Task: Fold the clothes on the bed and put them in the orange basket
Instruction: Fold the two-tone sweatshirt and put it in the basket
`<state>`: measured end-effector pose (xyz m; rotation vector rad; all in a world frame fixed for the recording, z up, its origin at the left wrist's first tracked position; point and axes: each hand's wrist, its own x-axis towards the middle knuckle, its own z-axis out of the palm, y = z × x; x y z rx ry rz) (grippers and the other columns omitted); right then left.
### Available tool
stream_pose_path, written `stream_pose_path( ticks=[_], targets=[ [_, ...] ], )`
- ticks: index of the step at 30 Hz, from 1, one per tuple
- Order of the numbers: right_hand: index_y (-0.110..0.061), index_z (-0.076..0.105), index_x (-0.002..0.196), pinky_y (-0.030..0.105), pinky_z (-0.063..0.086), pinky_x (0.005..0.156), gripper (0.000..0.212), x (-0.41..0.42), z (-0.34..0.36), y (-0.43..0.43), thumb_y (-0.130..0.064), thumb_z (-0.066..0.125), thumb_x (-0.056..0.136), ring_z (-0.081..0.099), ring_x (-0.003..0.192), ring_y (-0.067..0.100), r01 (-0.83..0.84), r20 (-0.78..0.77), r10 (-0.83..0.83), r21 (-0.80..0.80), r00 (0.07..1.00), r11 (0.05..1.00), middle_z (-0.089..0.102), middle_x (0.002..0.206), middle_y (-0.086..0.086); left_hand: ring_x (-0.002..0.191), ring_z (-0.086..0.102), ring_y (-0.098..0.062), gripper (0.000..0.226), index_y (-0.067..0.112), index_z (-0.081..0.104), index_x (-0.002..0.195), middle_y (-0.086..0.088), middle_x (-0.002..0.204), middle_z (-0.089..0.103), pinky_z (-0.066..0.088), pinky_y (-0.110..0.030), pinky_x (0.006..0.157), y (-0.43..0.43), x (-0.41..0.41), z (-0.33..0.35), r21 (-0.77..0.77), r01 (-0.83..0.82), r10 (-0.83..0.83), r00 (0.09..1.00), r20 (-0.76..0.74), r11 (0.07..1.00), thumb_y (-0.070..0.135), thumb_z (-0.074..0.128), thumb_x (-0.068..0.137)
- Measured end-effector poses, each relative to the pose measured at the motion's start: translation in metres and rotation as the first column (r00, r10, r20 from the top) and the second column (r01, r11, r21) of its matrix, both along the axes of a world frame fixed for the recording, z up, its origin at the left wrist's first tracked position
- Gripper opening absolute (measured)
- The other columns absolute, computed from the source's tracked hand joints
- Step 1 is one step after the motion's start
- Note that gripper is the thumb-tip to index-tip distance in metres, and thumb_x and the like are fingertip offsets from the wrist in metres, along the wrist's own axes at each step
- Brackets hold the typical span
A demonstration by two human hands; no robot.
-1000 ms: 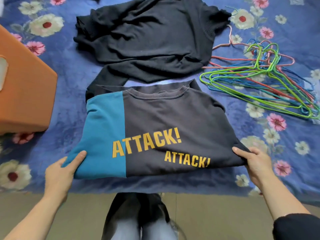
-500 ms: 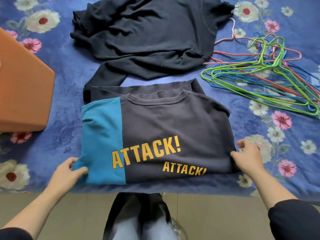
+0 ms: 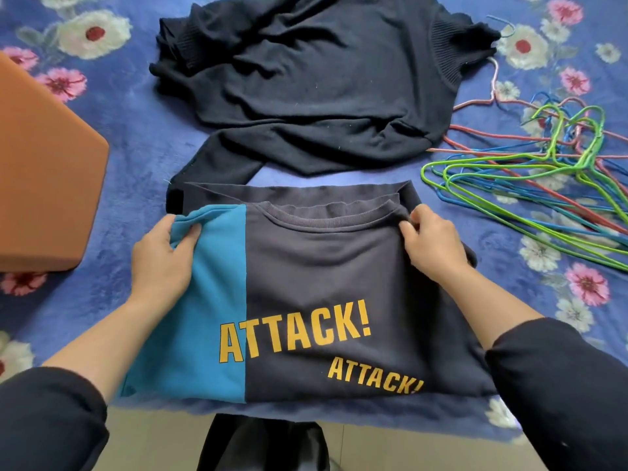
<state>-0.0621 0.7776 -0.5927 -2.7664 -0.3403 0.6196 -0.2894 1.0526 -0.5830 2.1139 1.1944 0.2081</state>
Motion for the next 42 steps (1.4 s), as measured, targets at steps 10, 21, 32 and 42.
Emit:
stream_pose_path(
  ticks=[10,21,32,42],
  targets=[
    [-0.015,0.029,0.148,0.034,0.031,0.106,0.064,0.001,-0.002,0.035,-0.035,0.056,0.093,0.042,0.133,0.024,0.102,-0.005,-0.105,0.291,0.994,0.951,0.051,0.14,0.007,0.126,0.04,-0.029,0.045,0.021,0.041,0.137,-0.011,0.134,0.048,0.03,-0.044,0.102,0.017,0.022,-0.009,0.158,-0.118,0.13,0.989,-0.07,0.98,0.035,0.052,0.095],
    [-0.028,0.027,0.15,0.05,0.015,0.11,0.067,-0.06,-0.03,-0.062,-0.057,0.04,0.091,0.019,0.145,0.026,0.012,0.176,0.025,-0.205,0.984,0.979,0.022,0.158,0.006,0.143,0.028,-0.03,0.061,0.02,0.038,0.146,-0.013,0.154,0.033,0.016,-0.051,0.11,-0.119,-0.008,-0.064,0.183,0.649,-0.502,0.71,-0.495,0.738,0.05,0.028,0.094],
    [-0.008,0.067,0.113,0.041,0.053,0.086,0.054,-0.036,0.044,-0.095,-0.012,0.079,0.061,0.07,0.092,0.034,0.679,-0.806,-0.404,-0.003,0.433,0.734,0.074,0.101,0.014,0.148,0.011,-0.028,0.059,0.029,0.02,0.153,-0.007,0.161,0.013,0.007,-0.045,0.117,-0.156,-0.01,-0.052,-0.015,0.778,-0.68,0.54,-0.496,0.628,0.046,0.017,0.096],
    [-0.031,0.054,0.121,0.043,0.048,0.077,0.061,-0.11,0.134,0.045,-0.006,0.062,0.067,0.062,0.086,0.02,0.343,-0.747,0.203,0.506,0.633,0.792,0.069,0.103,0.01,0.12,0.055,-0.01,0.029,0.033,0.063,0.117,0.004,0.131,0.061,0.04,-0.024,0.097,-0.093,-0.013,0.018,-0.922,0.035,0.135,0.986,0.094,0.386,0.037,0.039,0.101]
  ],
)
